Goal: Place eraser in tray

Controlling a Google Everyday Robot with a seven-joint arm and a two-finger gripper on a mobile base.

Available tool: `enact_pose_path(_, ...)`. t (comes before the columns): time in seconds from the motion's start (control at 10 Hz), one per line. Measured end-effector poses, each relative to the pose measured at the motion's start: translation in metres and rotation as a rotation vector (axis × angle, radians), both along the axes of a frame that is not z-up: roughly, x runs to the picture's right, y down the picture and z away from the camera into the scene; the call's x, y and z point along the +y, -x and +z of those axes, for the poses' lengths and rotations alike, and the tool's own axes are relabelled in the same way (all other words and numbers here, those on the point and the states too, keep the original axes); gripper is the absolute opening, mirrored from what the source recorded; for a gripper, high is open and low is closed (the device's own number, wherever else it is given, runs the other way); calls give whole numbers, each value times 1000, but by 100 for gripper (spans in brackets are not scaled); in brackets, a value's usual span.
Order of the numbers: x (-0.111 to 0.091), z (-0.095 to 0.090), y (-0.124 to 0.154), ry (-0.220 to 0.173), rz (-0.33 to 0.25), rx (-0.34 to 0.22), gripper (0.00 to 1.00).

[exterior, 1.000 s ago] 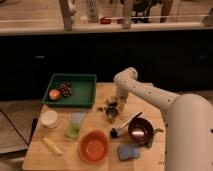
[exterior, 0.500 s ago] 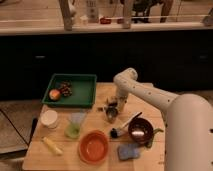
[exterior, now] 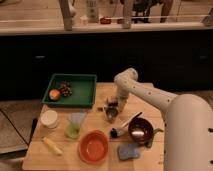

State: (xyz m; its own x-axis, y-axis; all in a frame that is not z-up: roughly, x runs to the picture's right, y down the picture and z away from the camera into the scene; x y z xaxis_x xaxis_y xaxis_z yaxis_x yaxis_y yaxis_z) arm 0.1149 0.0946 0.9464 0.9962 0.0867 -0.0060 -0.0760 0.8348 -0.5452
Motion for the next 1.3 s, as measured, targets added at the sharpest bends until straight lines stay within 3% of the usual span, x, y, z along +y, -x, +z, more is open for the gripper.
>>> enact_pose_path(0.7,-10,0,13,-9,-40,-45,78)
enact_pose_path(1.3,-10,-1,17,-24,-55,-56,19)
